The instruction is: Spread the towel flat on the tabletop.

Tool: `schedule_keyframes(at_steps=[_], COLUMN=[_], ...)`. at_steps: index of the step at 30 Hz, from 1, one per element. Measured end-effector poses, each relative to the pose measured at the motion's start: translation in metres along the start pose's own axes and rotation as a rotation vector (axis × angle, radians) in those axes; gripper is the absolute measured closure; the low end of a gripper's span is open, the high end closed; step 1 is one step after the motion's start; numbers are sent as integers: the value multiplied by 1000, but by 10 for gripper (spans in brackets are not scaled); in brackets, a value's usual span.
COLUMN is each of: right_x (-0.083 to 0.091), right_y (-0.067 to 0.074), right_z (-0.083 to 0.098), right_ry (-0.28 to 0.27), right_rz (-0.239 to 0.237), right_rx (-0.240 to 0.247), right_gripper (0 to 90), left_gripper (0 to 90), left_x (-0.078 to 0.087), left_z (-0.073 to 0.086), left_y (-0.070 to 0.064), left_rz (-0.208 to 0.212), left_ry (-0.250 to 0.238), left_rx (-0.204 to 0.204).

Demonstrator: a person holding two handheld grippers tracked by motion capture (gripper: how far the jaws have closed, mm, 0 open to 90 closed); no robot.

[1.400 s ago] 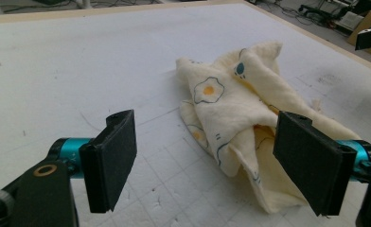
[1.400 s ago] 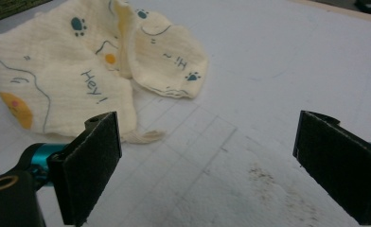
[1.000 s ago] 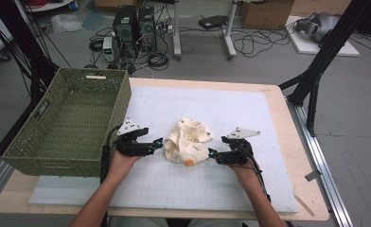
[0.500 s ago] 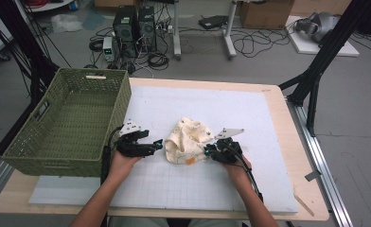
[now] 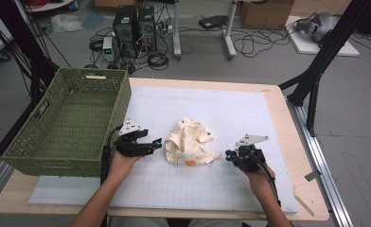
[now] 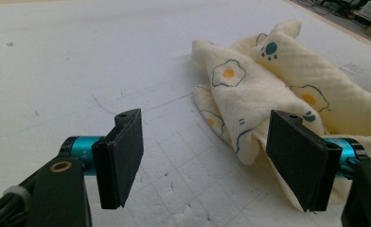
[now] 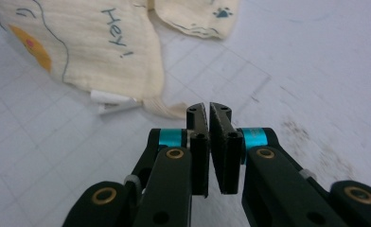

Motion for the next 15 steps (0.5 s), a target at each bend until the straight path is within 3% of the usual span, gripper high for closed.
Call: schedule_keyframes(at_steps=[2, 4, 9, 13, 15], right_x=[7, 9, -7, -32, -45], right_y=[-2, -1, 11, 21, 22], right_z=[2, -4, -23, -33, -33], right_ry=[-39, -84, -142, -107, -86], right_rz=[-10, -20, -17, -59, -77], right_rx=[-20, -9, 53, 84, 66], right_gripper=[838, 767, 516, 516, 555], left_gripper=[290, 290, 294, 294, 297], left_x=[-1, -1, -2, -1, -1], left_z=[0, 0, 0, 0, 0], left_y=[0, 0, 0, 0, -1], left_rz=[-2, -4, 0, 3, 7], left_ry=[-2, -3, -5, -5, -2], left_rx=[3, 4, 6, 5, 3])
Point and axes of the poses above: each handheld gripper's, and its own axes: x roughly backward along the jaws, z roughly out of its underside, y roughly to its left, the point moved 8 cm from there along -x, roughly forward along the jaws, and after that the axes turned 13 degrees about -z, right-handed, at the moved point
